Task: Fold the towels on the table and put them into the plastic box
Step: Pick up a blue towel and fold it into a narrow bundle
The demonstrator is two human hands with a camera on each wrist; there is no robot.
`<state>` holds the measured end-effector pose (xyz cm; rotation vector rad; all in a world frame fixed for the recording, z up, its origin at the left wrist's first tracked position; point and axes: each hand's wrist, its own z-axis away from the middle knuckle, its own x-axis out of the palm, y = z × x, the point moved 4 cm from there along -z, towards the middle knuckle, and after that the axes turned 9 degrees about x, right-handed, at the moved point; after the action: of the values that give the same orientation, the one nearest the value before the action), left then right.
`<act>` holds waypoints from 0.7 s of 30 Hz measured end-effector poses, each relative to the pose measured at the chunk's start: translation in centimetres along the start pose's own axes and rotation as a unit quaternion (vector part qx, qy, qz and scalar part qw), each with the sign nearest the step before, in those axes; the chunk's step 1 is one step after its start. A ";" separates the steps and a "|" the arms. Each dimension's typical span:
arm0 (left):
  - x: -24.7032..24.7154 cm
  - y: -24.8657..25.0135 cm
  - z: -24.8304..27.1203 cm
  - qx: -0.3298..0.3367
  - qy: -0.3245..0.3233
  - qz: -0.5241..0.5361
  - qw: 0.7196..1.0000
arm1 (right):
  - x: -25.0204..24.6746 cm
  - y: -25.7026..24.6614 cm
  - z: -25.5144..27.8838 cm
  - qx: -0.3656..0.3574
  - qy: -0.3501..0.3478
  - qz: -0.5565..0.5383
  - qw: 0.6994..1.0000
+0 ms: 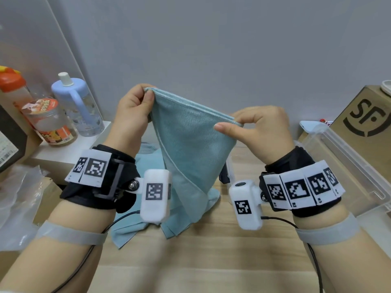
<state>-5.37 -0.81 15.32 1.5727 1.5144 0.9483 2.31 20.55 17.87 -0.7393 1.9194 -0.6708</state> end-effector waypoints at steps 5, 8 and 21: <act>0.9 0.2 0.3 -0.016 0.012 0.075 0.997 | 0.0 -0.5 -0.2 0.061 0.006 -0.107 0.992; 1.0 0.4 0.4 0.009 0.022 0.102 0.994 | 0.2 -0.7 -0.4 0.063 0.014 -0.118 0.991; -1.7 0.3 1.2 0.103 0.059 -0.023 0.993 | 5.3 -2.8 0.0 0.050 -0.188 0.049 0.980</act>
<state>-4.16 -2.59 15.05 1.6414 1.7712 0.8972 0.89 14.81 16.82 -0.6525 1.5542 -0.5199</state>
